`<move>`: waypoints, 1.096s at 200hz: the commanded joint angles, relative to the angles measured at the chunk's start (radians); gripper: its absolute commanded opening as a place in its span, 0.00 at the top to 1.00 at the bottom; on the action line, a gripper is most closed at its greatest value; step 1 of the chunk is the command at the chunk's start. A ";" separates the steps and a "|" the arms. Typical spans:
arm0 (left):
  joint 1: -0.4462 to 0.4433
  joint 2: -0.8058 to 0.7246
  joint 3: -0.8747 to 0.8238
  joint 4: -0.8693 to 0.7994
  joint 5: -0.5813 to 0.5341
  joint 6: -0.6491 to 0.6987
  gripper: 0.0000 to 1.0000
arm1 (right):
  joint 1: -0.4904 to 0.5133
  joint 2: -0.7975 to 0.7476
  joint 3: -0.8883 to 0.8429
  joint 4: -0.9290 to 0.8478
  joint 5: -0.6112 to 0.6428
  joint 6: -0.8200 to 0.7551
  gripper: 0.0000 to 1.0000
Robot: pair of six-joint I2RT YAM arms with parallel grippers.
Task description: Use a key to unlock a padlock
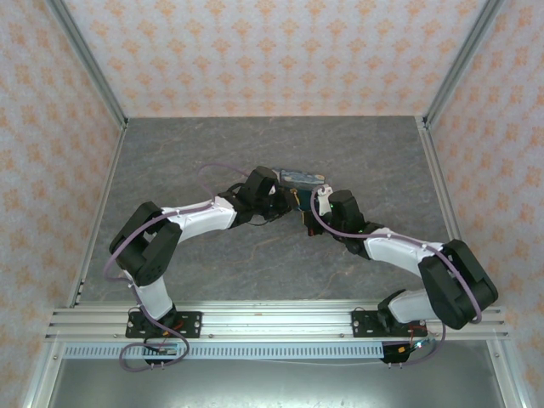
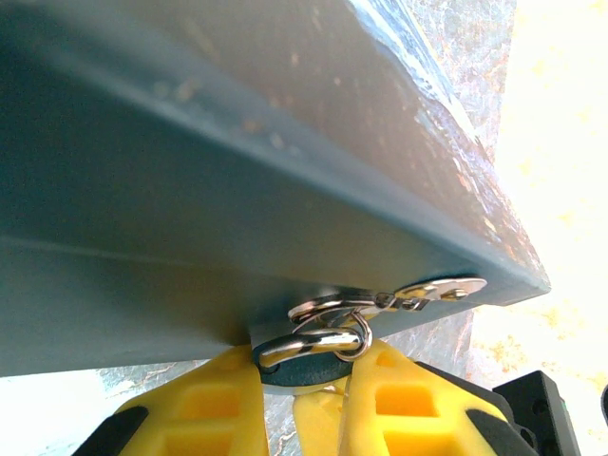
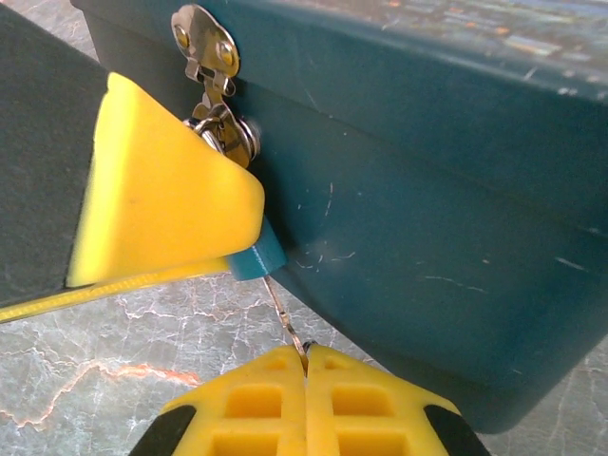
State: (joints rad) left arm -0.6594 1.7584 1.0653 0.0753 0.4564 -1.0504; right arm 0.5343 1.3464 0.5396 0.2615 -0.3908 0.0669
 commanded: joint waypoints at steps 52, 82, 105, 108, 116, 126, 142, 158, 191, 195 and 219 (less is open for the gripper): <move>-0.020 -0.030 -0.010 -0.008 0.047 -0.003 0.82 | 0.007 -0.031 -0.002 0.089 0.000 -0.008 1.00; -0.020 -0.029 -0.010 0.018 0.058 -0.028 0.82 | 0.007 0.007 0.003 0.121 -0.014 0.006 1.00; -0.020 -0.028 -0.004 0.024 0.071 -0.044 0.82 | 0.006 0.021 0.014 0.136 -0.007 0.001 1.00; -0.019 -0.028 -0.002 0.024 0.074 -0.046 0.82 | 0.006 0.023 0.015 0.138 -0.006 -0.001 1.00; -0.020 -0.029 0.000 0.022 0.080 -0.048 0.82 | 0.006 0.027 0.020 0.143 0.000 -0.004 1.00; -0.020 -0.029 0.003 0.015 0.085 -0.046 0.82 | 0.006 0.033 0.027 0.145 0.001 -0.012 1.00; -0.020 -0.033 0.004 0.002 0.085 -0.041 0.82 | 0.006 0.042 0.037 0.150 0.006 -0.018 1.00; -0.020 -0.034 0.002 -0.007 0.082 -0.034 0.82 | 0.007 0.048 0.043 0.155 0.010 -0.022 1.00; -0.020 -0.035 -0.007 -0.006 0.082 -0.036 0.82 | 0.006 0.048 0.035 0.176 0.019 -0.027 1.00; -0.020 -0.036 -0.007 -0.006 0.081 -0.035 0.82 | 0.006 0.048 0.036 0.177 0.017 -0.027 1.00; -0.020 -0.034 -0.008 -0.009 0.080 -0.035 0.82 | 0.007 0.047 0.031 0.200 -0.009 -0.020 1.00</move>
State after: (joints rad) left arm -0.6582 1.7584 1.0649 0.0742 0.4622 -1.0840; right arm 0.5343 1.3907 0.5358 0.3149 -0.3912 0.0566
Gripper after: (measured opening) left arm 0.185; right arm 0.040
